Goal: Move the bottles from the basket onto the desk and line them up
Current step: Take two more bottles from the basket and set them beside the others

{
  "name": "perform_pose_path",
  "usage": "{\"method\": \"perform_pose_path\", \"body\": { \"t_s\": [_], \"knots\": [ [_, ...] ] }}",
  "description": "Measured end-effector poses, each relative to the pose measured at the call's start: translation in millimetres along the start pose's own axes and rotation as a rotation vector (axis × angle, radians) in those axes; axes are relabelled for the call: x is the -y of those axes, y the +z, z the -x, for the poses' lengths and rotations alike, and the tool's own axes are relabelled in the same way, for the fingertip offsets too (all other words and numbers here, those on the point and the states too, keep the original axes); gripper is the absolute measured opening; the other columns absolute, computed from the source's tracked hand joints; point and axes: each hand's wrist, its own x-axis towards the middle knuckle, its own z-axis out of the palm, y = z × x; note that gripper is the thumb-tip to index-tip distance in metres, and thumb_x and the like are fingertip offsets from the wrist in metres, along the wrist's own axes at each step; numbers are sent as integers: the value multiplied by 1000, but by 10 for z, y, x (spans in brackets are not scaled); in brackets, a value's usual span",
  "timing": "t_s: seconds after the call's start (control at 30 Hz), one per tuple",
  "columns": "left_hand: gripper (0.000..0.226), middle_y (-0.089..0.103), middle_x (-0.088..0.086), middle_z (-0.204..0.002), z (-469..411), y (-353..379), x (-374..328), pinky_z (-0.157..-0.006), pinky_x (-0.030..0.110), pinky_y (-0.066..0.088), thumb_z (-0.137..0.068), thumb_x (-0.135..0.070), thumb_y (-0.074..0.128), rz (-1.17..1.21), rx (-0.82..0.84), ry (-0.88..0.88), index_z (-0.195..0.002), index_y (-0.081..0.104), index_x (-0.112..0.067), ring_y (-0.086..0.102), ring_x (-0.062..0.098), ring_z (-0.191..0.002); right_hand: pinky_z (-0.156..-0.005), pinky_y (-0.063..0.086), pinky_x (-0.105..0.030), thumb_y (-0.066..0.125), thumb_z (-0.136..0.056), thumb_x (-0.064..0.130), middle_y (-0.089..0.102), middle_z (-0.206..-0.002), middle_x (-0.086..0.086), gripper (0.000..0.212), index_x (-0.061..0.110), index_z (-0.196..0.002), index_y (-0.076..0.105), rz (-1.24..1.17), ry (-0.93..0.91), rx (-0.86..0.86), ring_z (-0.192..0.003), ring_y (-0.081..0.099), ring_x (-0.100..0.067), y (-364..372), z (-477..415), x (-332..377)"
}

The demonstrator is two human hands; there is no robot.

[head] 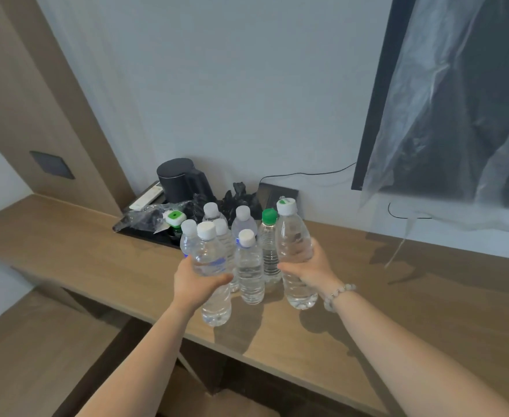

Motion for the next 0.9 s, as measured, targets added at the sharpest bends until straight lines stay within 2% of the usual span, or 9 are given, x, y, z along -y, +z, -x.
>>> {"method": "perform_pose_path", "body": {
  "t_s": [0.1, 0.2, 0.27, 0.4, 0.5, 0.63, 0.8, 0.9],
  "knots": [
    [57, 67, -12, -97, -48, 49, 47, -77, 27, 47, -49, -39, 86, -75, -19, -22, -100, 63, -27, 62, 8, -92, -86, 52, -37, 86, -41, 38, 64, -103, 11, 72, 31, -105, 54, 115, 16, 9, -97, 62, -11, 18, -20, -95],
    [58, 65, -13, -92, -37, 107, 60, -73, 29, 49, -46, -47, 82, -145, -72, -20, -96, 61, -27, 61, 12, -94, -83, 55, -39, 82, -33, 53, 67, -99, 7, 74, 30, -100, 61, 250, 8, 0, -91, 66, -11, 54, -105, -272],
    [60, 63, -12, -91, 1, 146, 52, -68, 27, 43, -53, -42, 84, -192, -111, -29, -101, 55, -22, 61, 15, -93, -82, 55, -38, 82, -36, 51, 68, -96, 8, 67, 29, -96, 62, 304, 8, -14, -90, 65, -11, 81, -89, -290],
    [85, 64, 2, -105, 65, 225, 47, -70, 29, 41, -59, -39, 85, -248, -124, -99, -128, 38, -21, 60, 28, -101, -80, 53, -32, 87, -44, 40, 67, -93, 10, 56, 27, -92, 60, 347, 25, -41, -88, 64, -11, 151, -30, -247],
    [85, 64, 4, -111, 92, 265, 111, -76, 31, 43, -59, -38, 85, -235, -119, -109, -128, 39, -23, 59, 28, -105, -71, 47, -23, 88, -53, 35, 64, -85, 12, 46, 29, -86, 56, 390, 27, -58, -83, 61, -9, 216, -46, -228],
    [80, 60, -2, -115, 70, 284, 217, -83, 33, 45, -54, -42, 87, -224, -121, -22, -120, 46, -25, 57, 22, -107, -69, 47, -24, 87, -55, 38, 60, -83, 13, 46, 29, -86, 55, 448, 35, -70, -83, 59, -10, 283, -107, -205],
    [79, 57, -2, -117, -17, 314, 229, -84, 30, 42, -55, -42, 86, -240, -116, -2, -120, 44, -24, 57, 20, -107, -81, 53, -29, 90, -51, 29, 69, -92, 7, 49, 27, -90, 60, 390, 48, -49, -90, 65, -13, 332, -200, -252],
    [81, 56, -1, -119, -67, 330, 216, -86, 30, 41, -56, -39, 87, -208, -145, -14, -122, 44, -22, 56, 21, -110, -80, 52, -27, 89, -51, 26, 69, -97, 2, 51, 24, -93, 60, 413, 49, -50, -92, 65, -17, 356, -247, -251]
  ]
}}
